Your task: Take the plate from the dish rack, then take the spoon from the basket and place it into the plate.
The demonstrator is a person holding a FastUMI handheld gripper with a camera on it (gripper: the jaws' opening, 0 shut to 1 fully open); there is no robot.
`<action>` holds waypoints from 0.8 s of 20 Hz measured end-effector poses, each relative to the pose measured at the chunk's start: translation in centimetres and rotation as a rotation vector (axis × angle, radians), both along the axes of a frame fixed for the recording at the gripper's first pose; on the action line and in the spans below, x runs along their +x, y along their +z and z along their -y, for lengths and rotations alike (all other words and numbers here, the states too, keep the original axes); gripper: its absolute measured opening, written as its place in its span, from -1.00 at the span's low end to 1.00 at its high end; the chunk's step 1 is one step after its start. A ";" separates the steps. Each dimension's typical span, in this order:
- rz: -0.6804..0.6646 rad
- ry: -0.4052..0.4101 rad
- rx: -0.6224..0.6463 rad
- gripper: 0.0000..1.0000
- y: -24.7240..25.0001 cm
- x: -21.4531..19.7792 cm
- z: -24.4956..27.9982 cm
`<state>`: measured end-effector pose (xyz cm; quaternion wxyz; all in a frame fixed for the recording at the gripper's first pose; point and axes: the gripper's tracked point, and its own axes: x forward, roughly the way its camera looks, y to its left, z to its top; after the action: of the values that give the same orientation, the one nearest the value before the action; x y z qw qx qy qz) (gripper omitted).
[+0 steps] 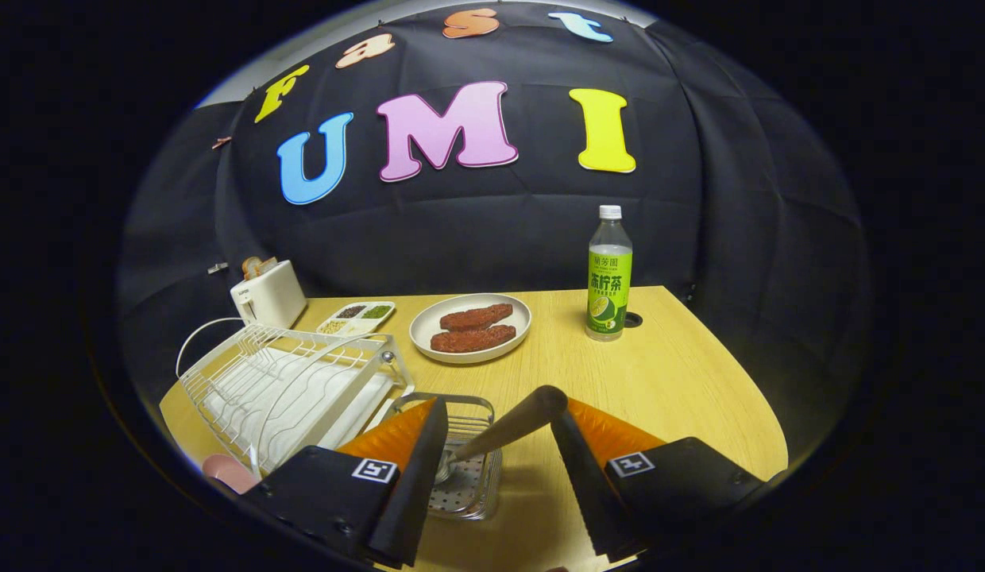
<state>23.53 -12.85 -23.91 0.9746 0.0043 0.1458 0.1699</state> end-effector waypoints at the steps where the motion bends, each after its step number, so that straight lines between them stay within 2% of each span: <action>1: 0.013 -0.003 -0.005 0.62 0.2 0.3 0.0; 3: 0.021 0.006 -0.002 0.50 0.7 0.3 -0.3; 8: 0.044 0.036 -0.025 -0.27 1.7 -0.3 -1.4; 11: 0.046 0.072 -0.020 -0.42 2.4 -0.9 -2.9; 14: 0.088 0.084 -0.055 -0.70 3.5 -1.2 -3.6; 16: 0.075 0.123 -0.050 -0.75 3.4 -2.0 -4.7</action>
<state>21.53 -8.17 -20.55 0.9670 -0.0353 0.1132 0.2257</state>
